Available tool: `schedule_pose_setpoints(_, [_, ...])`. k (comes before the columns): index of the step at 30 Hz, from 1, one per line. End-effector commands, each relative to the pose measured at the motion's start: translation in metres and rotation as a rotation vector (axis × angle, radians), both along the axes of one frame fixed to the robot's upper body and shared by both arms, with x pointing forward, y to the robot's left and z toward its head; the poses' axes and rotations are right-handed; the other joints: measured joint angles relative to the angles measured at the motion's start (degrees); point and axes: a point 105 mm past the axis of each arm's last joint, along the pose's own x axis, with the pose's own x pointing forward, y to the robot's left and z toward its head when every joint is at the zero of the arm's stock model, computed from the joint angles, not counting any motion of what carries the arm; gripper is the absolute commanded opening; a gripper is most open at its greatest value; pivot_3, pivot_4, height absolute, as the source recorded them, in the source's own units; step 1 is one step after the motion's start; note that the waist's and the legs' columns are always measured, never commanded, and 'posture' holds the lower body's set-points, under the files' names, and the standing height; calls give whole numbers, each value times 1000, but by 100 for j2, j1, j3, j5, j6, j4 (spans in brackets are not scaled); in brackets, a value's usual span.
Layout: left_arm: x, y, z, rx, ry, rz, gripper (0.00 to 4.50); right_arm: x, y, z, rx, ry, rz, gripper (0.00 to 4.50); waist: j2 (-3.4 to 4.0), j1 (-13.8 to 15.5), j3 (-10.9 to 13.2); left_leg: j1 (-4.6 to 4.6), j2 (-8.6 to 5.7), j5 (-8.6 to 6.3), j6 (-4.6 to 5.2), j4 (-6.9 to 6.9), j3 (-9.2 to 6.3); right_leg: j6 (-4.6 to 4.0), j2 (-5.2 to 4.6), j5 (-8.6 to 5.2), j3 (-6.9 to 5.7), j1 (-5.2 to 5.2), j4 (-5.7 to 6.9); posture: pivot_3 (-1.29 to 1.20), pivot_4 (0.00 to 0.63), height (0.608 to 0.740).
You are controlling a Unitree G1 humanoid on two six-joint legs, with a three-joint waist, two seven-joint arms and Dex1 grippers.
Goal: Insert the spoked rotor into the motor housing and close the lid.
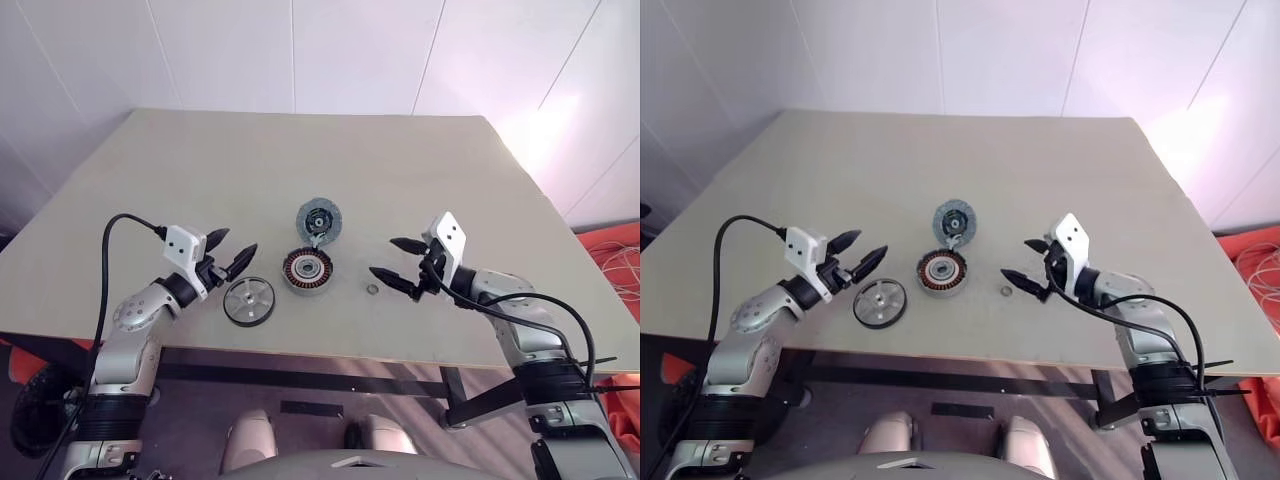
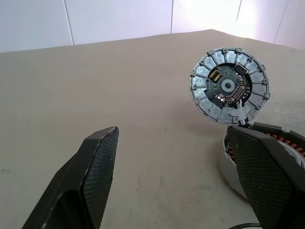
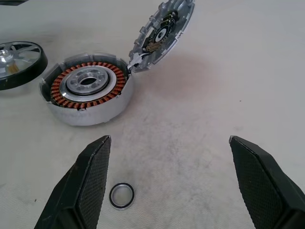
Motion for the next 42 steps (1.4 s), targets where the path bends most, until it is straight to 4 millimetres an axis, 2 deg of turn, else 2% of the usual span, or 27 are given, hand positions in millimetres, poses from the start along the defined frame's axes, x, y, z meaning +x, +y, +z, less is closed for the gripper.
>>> schedule_pose_setpoints(1, [1, -2, 11, 7, -43, -5, 3869, 0, 7, 19, 11, -47, 35, 4500, 0, 0, 0, 0, 0, 0, 0, 0, 0, 0, 0, 0, 0, 0, 0, 0, 0, 740])
schedule_pose_setpoints(3, [1, -2, 12, 7, -44, -5, 3869, -2, 13, 18, 15, -39, 46, 4500, 0, 0, 0, 1, 0, 0, 0, 0, 0, 0, 0, 0, 0, 1, 0, 0, 0, 740])
schedule_pose_setpoints(7, [1, -2, 13, 7, -46, -2, 3869, -11, 21, 4, -10, 6, 65, 4500, 0, 0, 0, 1, 1, 0, 0, -1, 0, 0, 0, 0, 0, 1, 0, 0, 0, 740])
schedule_pose_setpoints(11, [1, -1, 13, 9, -45, 0, 3869, -12, 18, -13, -132, 14, 61, 4500, 0, 1, 0, -2, -1, 0, 0, -2, 0, 0, 0, 0, 0, -1, -1, 0, 0, 740])
schedule_pose_setpoints(16, [1, -1, 14, 11, -46, 3, 3869, -11, 17, -19, -192, 4, 72, 4500, 0, 0, 0, 2, 0, 0, -1, -1, 0, 1, 0, 0, 0, 1, -1, 0, 0, 740])
schedule_pose_setpoints(24, [1, -1, 15, 11, -47, 4, 3869, -14, 7, -36, -234, 40, 58, 4500, 0, -2, 0, -1, 0, 0, -1, -2, 0, 1, 0, 0, 0, -1, -2, 0, 0, 740])
schedule_pose_setpoints(34, [2, 0, 17, 18, -53, 5, 3869, -14, -9, -47, -223, 79, 19, 4500, 0, 2, 0, 8, -1, 0, 0, 0, -1, 1, 0, 0, 0, 10, -2, 0, 0, 740])
schedule_pose_setpoints(37, [2, 1, 17, 20, -55, 6, 3856, -14, -9, -49, -205, 96, 20, 3897, 0, 6, 0, 10, -2, 0, 0, 0, -2, 1, 0, 0, 0, 13, -3, 0, 0, 740])
schedule_pose_setpoints(42, [2, 1, 18, 23, -58, 9, 3856, -16, -8, -50, -189, 115, 27, 2243, 0, 7, 0, 11, -2, 0, 0, 4, -2, 1, -1, -1, 0, 16, -5, 0, 0, 740])
